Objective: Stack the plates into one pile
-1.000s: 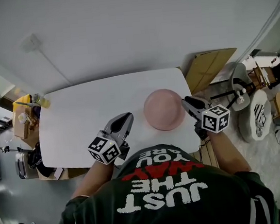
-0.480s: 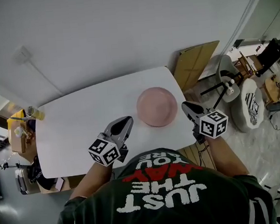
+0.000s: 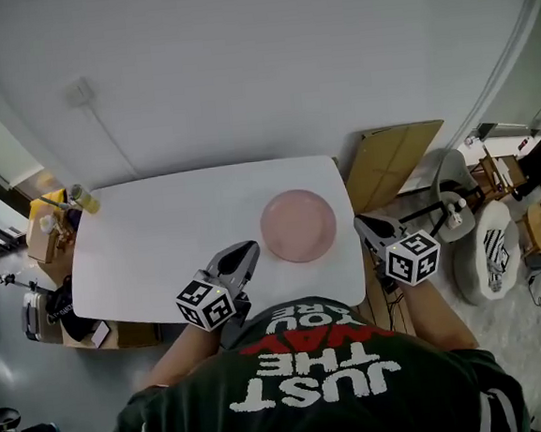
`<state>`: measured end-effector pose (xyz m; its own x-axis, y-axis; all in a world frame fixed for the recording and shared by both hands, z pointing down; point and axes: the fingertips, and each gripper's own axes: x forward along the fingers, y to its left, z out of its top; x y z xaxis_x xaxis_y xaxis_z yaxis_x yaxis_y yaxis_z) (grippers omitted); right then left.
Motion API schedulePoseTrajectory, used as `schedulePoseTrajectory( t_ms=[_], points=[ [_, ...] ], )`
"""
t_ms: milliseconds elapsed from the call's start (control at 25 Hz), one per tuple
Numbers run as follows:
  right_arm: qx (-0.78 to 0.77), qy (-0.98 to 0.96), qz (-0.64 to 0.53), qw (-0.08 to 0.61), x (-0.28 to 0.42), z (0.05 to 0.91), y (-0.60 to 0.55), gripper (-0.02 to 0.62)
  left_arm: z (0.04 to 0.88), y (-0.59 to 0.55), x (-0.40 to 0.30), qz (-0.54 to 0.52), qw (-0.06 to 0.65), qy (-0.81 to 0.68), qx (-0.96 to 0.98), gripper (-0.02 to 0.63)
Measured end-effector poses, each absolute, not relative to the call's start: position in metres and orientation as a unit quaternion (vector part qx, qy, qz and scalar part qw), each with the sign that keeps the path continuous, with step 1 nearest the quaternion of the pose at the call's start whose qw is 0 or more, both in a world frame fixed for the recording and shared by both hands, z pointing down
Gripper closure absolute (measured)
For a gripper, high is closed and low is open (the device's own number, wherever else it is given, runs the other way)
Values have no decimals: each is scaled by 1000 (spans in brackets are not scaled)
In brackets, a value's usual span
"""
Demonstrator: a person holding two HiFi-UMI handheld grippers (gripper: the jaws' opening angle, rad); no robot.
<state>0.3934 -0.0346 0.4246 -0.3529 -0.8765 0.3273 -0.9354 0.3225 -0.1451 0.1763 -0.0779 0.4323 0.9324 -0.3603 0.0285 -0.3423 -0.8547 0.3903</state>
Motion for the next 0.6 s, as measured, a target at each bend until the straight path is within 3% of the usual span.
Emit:
schedulePoseTrajectory(
  t_ms=[600],
  points=[
    [541,-821,147,106,375,424,-38,591,430,-81,158,-24,195,-194,961,598]
  ],
)
